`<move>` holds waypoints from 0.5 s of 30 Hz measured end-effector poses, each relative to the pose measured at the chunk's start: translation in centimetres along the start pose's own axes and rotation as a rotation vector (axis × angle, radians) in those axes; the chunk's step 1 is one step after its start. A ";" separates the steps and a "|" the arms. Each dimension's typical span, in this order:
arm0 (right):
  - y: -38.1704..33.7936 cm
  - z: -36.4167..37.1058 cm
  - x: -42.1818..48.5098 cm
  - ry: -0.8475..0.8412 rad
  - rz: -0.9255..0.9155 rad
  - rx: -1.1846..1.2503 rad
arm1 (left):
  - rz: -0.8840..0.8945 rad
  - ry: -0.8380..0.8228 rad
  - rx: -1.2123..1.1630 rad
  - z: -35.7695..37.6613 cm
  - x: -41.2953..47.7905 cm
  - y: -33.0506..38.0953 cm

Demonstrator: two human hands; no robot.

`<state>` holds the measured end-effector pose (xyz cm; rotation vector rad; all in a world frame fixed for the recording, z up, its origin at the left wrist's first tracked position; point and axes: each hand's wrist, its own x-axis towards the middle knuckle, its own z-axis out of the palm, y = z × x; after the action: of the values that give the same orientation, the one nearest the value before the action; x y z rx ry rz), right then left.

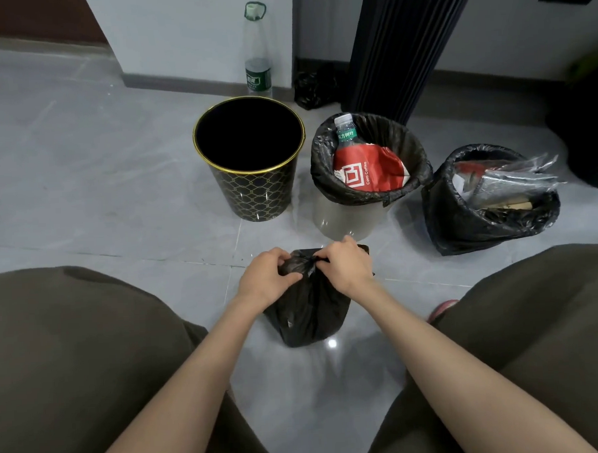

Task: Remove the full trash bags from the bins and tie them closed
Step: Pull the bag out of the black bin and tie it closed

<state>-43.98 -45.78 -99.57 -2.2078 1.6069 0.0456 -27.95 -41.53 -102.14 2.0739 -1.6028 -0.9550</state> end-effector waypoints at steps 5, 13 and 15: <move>-2.4 0.5 3.9 0.038 0.079 0.166 | -0.003 0.160 0.019 -2.2 2.6 -0.9; -5.5 1.7 11.1 0.093 0.135 0.439 | -0.080 0.277 -0.043 -5.2 8.2 -1.8; -5.8 1.8 12.1 0.113 0.132 0.450 | -0.113 0.286 -0.088 -5.5 9.0 -1.9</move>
<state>-34.23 -54.71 -102.60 -1.7856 1.6289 -0.3734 -21.59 -50.17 -102.08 2.1450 -1.2895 -0.7105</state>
